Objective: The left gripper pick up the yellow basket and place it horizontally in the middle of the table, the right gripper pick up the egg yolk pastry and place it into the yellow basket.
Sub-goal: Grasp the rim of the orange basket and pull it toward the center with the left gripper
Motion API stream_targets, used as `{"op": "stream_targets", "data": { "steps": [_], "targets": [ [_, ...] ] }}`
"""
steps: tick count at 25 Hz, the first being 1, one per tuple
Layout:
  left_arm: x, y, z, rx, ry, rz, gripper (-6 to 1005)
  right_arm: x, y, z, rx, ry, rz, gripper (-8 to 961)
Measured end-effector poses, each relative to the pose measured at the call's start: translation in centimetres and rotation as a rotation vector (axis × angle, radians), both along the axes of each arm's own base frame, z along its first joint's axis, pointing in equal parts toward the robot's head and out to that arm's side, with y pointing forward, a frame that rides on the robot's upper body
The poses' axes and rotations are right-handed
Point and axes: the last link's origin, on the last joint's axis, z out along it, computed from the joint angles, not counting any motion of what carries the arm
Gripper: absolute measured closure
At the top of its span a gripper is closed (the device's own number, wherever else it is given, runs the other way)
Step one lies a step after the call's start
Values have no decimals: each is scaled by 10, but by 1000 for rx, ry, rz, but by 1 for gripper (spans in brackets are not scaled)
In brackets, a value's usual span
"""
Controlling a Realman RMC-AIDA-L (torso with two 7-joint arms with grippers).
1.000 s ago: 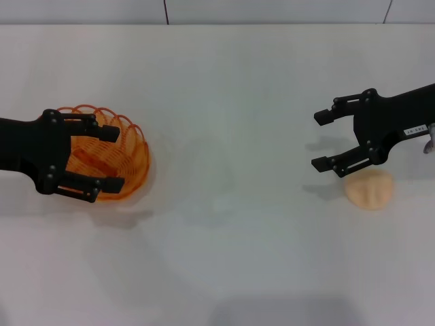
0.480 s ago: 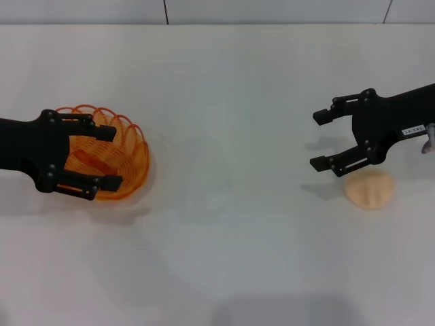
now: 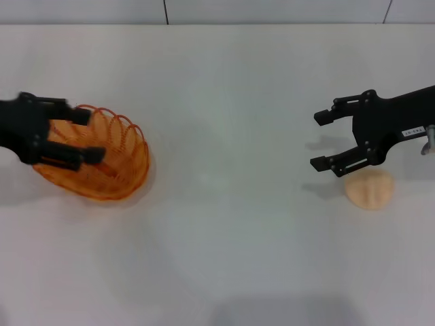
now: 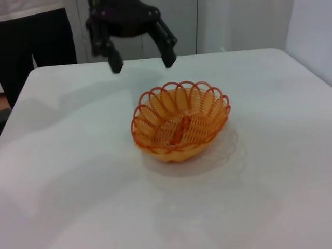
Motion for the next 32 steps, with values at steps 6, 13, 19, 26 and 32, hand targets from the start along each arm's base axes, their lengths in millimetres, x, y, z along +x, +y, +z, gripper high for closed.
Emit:
{"op": "stream_targets", "data": {
  "steps": [6, 13, 19, 26, 32],
  "targets": [
    [10, 12, 28, 89, 125, 255, 158, 3, 0, -1, 16, -6, 6, 84],
    [8, 32, 47, 163, 283, 474, 165, 3, 0, -4, 15, -10, 16, 85],
    [4, 46, 45, 205, 403, 500, 172, -1, -2, -9, 11, 1, 31, 84],
    [-13, 61, 21, 220, 454, 527, 179, -3, -2, -11, 3, 3, 36, 85],
    [-32, 67, 4, 234, 464, 535, 185, -3, -3, -14, -3, -2, 39, 84]
  ]
}}
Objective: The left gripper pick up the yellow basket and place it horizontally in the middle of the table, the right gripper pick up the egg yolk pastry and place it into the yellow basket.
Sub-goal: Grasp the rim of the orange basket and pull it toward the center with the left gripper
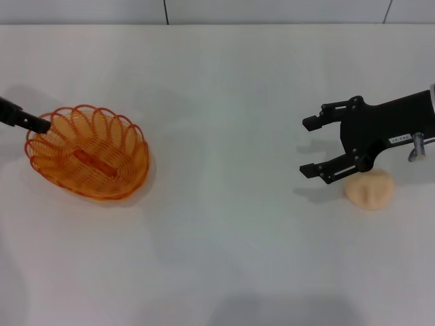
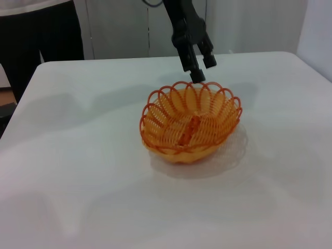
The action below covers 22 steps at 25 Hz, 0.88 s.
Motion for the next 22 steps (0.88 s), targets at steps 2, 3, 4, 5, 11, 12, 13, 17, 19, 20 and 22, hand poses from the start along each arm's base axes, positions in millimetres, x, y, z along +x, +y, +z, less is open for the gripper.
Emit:
{"op": "stream_targets", "data": {
  "steps": [2, 3, 4, 5, 11, 12, 13, 17, 19, 20, 22],
  "targets": [
    [-3, 1, -4, 3, 2, -3, 187, 0, 0, 0, 0, 1, -1, 84],
    [-5, 1, -7, 7, 2, -4, 189, 0, 0, 0, 1, 2, -1, 85],
    [-6, 2, -9, 11, 2, -5, 190, 0, 0, 0, 1, 2, -1, 85],
    [-8, 3, -11, 19, 1, -5, 191, 0, 0, 0, 2, 2, -1, 85],
    [-11, 5, -25, 17, -9, -13, 197, 1, 0, -1, 4, 2, 1, 85],
    [-11, 5, -27, 18, -10, -15, 198, 1, -1, -1, 4, 3, 1, 85],
    [-12, 5, -29, 21, -11, -15, 199, 1, -1, 0, 4, 3, 0, 85],
    [-17, 5, -35, 33, -13, -10, 203, 2, -1, 0, 5, 2, 1, 84],
    [-18, 5, -36, 34, -15, -10, 205, 2, -1, 0, 6, 1, 3, 84],
    [-18, 4, -37, 34, -17, -11, 207, 2, 0, 0, 7, 0, 4, 84],
    [-18, 4, -38, 38, -21, -16, 209, 2, 0, 1, 9, -1, 4, 84]
  ]
}}
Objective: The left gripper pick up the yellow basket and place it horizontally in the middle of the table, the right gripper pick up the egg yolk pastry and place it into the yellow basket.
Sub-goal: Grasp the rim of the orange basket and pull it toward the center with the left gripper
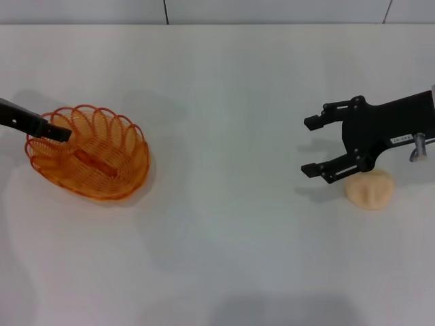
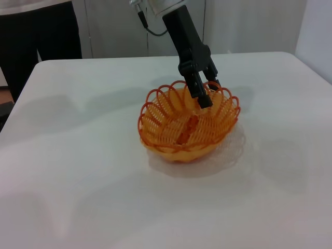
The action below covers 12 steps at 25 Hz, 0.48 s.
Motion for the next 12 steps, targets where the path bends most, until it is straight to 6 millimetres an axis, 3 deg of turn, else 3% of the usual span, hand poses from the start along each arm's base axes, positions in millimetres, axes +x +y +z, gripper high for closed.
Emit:
{"op": "stream_targets", "data": {
  "steps": [6, 12],
  "targets": [
    [-2, 0, -3, 12, -1, 3, 215, 0, 1, 1, 3, -1, 0, 84],
    [-3, 1, -6, 12, 1, 3, 496, 1, 1, 2, 7, -1, -2, 85]
  ]
}}
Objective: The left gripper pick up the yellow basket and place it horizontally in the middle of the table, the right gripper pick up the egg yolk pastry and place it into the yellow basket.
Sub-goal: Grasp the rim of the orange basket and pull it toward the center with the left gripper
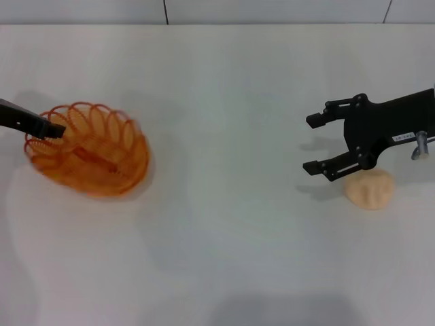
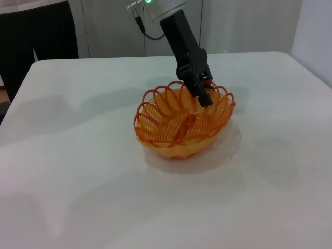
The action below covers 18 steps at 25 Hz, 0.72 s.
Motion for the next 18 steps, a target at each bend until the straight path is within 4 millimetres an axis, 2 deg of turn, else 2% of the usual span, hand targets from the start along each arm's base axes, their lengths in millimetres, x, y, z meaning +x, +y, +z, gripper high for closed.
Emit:
{"op": "stream_targets", "data": {
  "steps": [5, 11, 16, 17, 18],
  "targets": [
    [0, -1, -3, -5, -2, -1, 700, 0, 0, 0, 0, -1, 0, 85],
    [6, -3, -10, -22, -18, -4, 789, 1, -1, 0, 1, 1, -3, 84],
    [31, -9, -14, -73, -93, -25, 828, 4, -3, 2, 7, 3, -8, 84],
    [31, -9, -14, -73, -93, -25, 831, 5, -3, 2, 8, 4, -10, 84],
    [45, -13, -14, -90, -137, -41, 835, 5, -3, 2, 9, 5, -11, 84]
  ]
}}
